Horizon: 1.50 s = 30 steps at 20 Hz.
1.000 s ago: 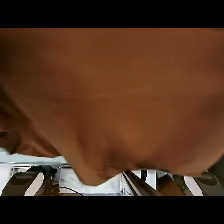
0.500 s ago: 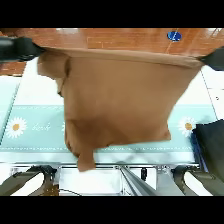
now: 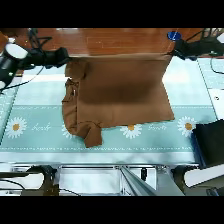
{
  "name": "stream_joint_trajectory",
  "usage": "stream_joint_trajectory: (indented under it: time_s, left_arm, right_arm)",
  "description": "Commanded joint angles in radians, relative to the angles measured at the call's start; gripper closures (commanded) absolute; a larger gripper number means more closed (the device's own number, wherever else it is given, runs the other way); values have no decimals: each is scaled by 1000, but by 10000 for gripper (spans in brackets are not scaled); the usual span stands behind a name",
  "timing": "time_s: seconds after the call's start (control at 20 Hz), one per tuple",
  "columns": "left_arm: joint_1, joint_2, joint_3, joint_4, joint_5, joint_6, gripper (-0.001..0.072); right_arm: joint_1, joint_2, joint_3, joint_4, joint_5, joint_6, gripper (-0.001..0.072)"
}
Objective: Fold the shirts.
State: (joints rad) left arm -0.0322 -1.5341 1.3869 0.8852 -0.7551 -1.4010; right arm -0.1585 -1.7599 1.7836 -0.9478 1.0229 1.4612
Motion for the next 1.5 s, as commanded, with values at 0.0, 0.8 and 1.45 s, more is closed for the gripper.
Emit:
stream_joint_trajectory:
  time_s: [0.0, 0.8, 1.45]
  left_arm:
    - [-13, -54, 3, 14, -49, 9, 199]
    - [536, 436, -841, -72, -486, 179, 200]
    - [290, 347, -973, -229, -236, 226, 203]
  right_arm:
    - [-21, -109, 71, 154, 9, 43, 298]
    - [-358, 777, -1099, -66, 32, -53, 306]
    - [-358, 827, -1262, 103, 83, -139, 306]
